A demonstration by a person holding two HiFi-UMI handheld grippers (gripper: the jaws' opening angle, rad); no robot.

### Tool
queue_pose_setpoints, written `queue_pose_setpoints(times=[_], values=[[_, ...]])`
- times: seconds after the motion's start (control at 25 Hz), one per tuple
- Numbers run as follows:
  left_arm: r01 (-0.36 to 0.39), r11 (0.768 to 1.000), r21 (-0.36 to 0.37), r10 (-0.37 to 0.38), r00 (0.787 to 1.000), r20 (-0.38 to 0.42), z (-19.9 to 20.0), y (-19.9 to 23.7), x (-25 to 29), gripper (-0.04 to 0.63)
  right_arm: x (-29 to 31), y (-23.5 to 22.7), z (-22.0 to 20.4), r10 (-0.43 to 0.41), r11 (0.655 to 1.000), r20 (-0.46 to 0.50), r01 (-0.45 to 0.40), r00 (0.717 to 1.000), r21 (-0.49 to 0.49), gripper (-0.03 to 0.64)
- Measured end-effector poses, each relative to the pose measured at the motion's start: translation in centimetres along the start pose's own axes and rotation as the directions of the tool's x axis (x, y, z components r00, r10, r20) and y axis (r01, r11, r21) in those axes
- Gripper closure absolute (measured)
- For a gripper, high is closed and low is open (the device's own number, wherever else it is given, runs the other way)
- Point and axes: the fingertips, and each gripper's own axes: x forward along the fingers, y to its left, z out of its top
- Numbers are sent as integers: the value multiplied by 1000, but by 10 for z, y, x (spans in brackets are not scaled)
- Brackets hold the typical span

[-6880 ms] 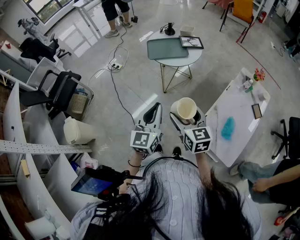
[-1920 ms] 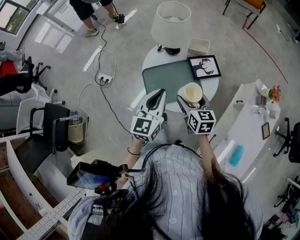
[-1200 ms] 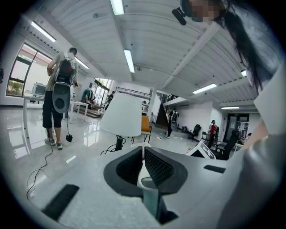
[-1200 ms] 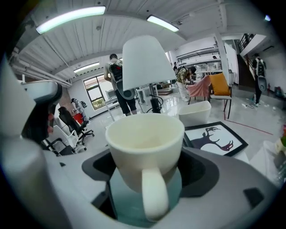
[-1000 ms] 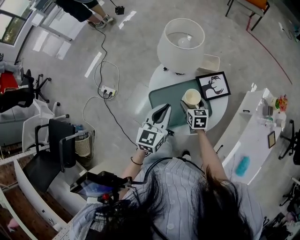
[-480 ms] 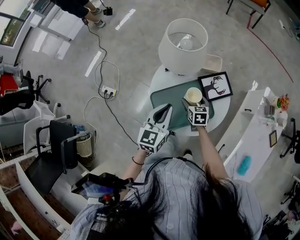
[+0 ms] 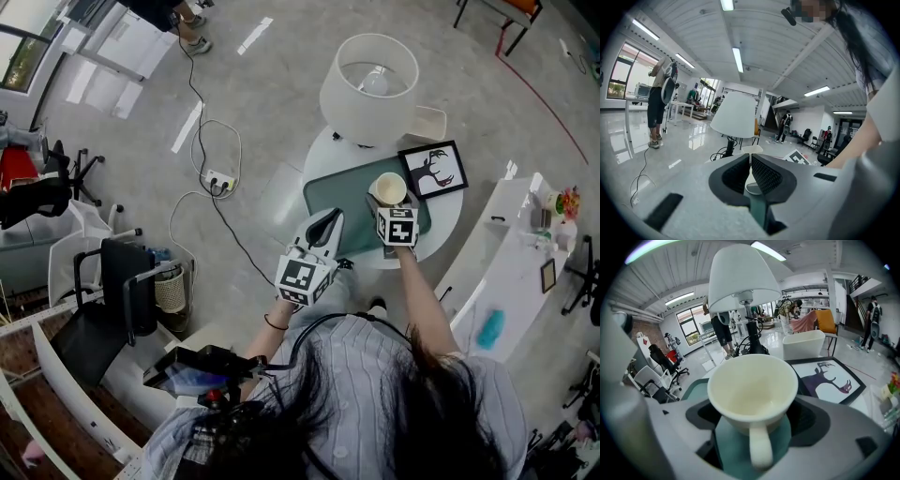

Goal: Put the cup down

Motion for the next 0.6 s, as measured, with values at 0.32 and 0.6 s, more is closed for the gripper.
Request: queue_pose_setpoints(times=[0.32, 0.6], values=[[-10, 1000, 4, 10, 1000, 1, -3, 0, -7, 577, 4, 4, -5, -3, 990, -51, -4, 999, -143, 225], [-15, 1000, 11, 15, 1000, 3, -3, -1, -12, 577, 1, 6, -5, 7, 992, -63, -14, 998, -125, 224]])
